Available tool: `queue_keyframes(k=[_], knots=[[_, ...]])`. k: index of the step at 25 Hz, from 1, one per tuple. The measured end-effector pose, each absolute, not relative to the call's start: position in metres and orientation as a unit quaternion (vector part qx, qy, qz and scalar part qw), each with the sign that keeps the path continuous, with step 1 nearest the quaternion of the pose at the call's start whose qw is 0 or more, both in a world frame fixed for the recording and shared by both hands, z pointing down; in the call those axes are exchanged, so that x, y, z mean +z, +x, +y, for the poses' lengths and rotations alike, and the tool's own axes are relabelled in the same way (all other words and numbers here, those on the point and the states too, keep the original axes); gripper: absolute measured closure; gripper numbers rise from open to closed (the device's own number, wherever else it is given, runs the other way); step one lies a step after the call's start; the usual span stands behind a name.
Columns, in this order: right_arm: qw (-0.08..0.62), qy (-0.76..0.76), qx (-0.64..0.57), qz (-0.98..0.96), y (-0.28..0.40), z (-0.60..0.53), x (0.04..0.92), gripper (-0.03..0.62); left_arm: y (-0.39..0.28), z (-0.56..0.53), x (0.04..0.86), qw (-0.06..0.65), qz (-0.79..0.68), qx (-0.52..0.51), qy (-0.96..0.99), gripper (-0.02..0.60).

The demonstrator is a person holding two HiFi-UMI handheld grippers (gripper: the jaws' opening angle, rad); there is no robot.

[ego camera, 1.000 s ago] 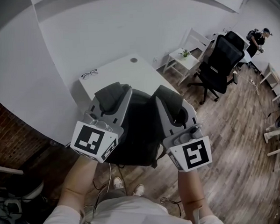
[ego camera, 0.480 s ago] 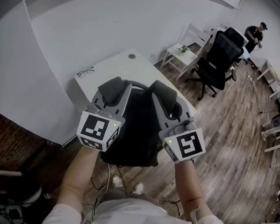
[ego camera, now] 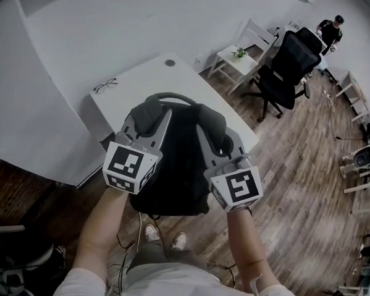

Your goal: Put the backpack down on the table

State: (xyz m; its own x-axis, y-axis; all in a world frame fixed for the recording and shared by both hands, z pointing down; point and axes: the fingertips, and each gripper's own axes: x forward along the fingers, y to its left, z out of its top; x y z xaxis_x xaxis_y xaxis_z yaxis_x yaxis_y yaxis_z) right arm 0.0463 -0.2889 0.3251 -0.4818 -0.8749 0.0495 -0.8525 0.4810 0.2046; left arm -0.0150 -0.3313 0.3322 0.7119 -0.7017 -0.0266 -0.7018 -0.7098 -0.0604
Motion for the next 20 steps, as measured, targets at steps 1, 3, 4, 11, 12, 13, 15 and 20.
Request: queue_keyframes(k=[1,3,4,11,12,13,15,20], knots=[[0.078,0.504,-0.071,-0.857,0.045,-0.292,0.332,0.537,-0.016,-0.333,0.341,0.032,0.379,-0.003,-0.925,0.546],[0.087,0.506,-0.064,-0.856,0.045,-0.295,0.347,0.537,-0.017,-0.334,0.358,0.031,0.378,-0.013,-0.925,0.546],[0.09,0.508,-0.06,-0.855,0.045,-0.297,0.352,0.537,-0.017,-0.335,0.365,0.03,0.378,-0.017,-0.925,0.546],[0.103,0.519,-0.037,-0.848,0.038,-0.311,0.375,0.537,-0.026,-0.346,0.396,0.016,0.375,-0.041,-0.926,0.546],[0.105,0.519,-0.034,-0.848,0.039,-0.311,0.38,0.537,-0.025,-0.345,0.401,0.008,0.374,-0.041,-0.926,0.546],[0.106,0.52,-0.031,-0.847,0.04,-0.311,0.386,0.537,-0.024,-0.344,0.407,0.0,0.373,-0.041,-0.927,0.546],[0.11,0.521,-0.025,-0.846,0.041,-0.311,0.397,0.537,-0.025,-0.342,0.42,-0.013,0.372,-0.045,-0.927,0.545],[0.125,0.52,-0.007,-0.845,0.043,-0.313,0.42,0.537,-0.025,-0.346,0.443,-0.041,0.374,-0.057,-0.925,0.545]])
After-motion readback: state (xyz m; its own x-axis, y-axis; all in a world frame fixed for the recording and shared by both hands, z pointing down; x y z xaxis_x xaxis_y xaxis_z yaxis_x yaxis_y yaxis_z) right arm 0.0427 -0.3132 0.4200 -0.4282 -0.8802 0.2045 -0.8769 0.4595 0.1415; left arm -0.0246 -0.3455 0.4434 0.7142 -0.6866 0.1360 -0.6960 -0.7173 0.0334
